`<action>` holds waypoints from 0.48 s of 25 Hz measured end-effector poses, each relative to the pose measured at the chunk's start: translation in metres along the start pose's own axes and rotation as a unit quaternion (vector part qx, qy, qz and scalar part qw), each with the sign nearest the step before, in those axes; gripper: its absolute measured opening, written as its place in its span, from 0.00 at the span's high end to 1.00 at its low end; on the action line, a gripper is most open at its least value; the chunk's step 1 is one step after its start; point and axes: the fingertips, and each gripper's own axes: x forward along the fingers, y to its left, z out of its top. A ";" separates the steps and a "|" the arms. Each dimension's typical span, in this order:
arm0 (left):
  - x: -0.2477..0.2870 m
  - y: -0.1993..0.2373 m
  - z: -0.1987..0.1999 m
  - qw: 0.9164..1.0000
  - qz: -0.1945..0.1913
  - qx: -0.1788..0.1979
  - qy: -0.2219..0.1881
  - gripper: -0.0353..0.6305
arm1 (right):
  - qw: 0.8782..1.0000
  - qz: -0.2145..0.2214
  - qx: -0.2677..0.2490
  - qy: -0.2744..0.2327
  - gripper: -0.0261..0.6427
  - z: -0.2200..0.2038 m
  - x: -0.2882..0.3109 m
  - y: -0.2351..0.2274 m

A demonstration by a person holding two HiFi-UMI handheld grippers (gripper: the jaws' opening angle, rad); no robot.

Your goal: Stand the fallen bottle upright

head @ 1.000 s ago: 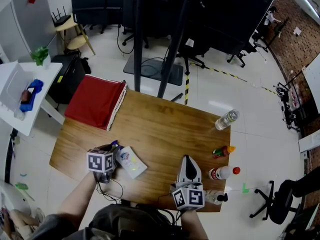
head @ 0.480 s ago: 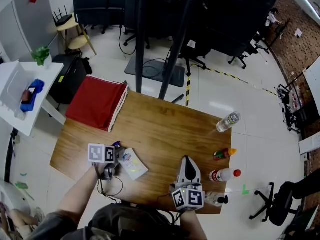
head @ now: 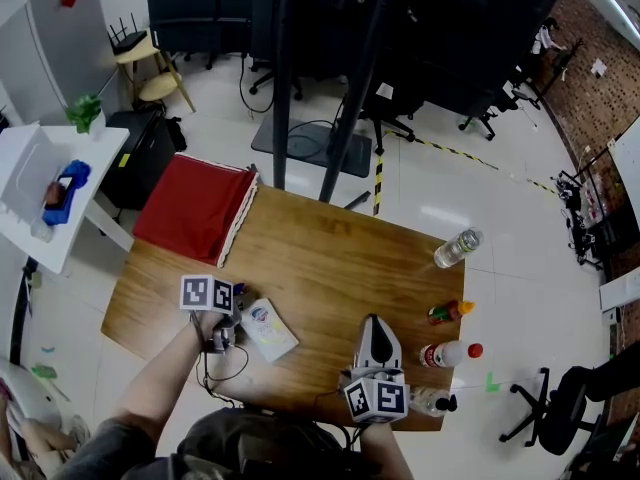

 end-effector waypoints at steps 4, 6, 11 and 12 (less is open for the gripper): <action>0.004 0.000 0.002 1.000 0.004 0.004 0.015 0.57 | 1.000 0.001 0.004 0.002 0.94 0.001 0.003 -0.001; 0.009 0.002 0.000 1.000 -0.002 -0.004 0.027 0.52 | 1.000 0.001 0.003 0.001 0.94 0.001 0.004 -0.002; 0.017 0.000 -0.006 0.999 -0.005 -0.003 0.046 0.42 | 1.000 -0.002 0.008 -0.001 0.94 0.002 0.005 -0.008; 0.017 -0.001 -0.006 0.999 -0.002 0.001 0.046 0.42 | 1.000 -0.003 0.009 0.000 0.94 0.002 0.005 -0.010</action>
